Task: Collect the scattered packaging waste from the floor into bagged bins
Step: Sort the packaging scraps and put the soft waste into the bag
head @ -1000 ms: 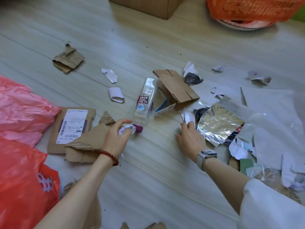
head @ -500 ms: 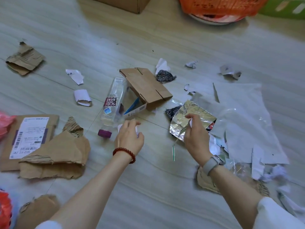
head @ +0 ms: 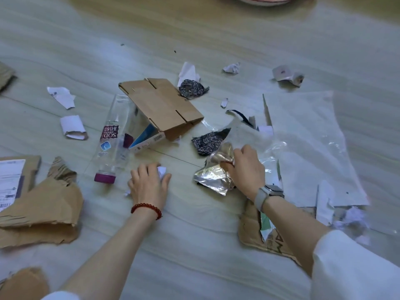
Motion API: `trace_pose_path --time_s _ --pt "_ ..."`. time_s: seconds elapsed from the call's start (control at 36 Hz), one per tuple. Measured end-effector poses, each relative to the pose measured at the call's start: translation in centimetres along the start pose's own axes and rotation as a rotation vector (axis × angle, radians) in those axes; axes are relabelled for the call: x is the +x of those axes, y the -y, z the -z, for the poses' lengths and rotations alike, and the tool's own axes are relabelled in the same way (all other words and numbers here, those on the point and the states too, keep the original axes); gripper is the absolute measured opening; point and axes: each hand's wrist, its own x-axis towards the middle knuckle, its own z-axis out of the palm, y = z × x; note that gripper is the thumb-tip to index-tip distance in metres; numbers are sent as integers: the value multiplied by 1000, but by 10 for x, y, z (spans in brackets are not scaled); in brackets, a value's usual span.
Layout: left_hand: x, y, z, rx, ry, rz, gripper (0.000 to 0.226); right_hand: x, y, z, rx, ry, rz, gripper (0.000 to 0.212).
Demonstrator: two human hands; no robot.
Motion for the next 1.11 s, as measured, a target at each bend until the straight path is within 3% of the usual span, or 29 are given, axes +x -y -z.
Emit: trace_pose_path --time_s 0.14,0.31,0.44,0.5,0.64,0.72,0.81,0.86,0.89,1.03,1.11 --pt "-8 19 -8 -31 -41 -166 35 -17 -10 -5 14 -93 266 29" --pt "-20 46 -8 -133 24 -398 45 0 -20 9 -56 -94 199 27" --pt "-19 49 -10 -159 -6 -342 34 12 -32 1 -22 74 29 35" --pt "-19 51 -9 -152 -33 -354 38 10 -31 -4 21 46 18 30" --pt "-18 55 -5 -176 -71 -343 48 -8 -17 -8 -23 -82 95 23" --pt "-23 58 -8 -79 -72 -282 46 -19 -12 -4 115 -118 281 25" --pt "-30 59 -9 -61 -54 -281 48 -24 -1 11 271 -43 396 34" --pt "-31 61 -9 -70 -63 -290 43 -22 6 17 322 37 377 17" --pt "-31 62 -8 -77 -79 -288 41 -20 11 20 332 45 394 18" --pt "-33 68 -9 -106 -131 -213 45 0 34 30 220 110 517 65" --pt "-35 71 -10 -92 -166 -196 43 22 38 20 105 201 458 67"
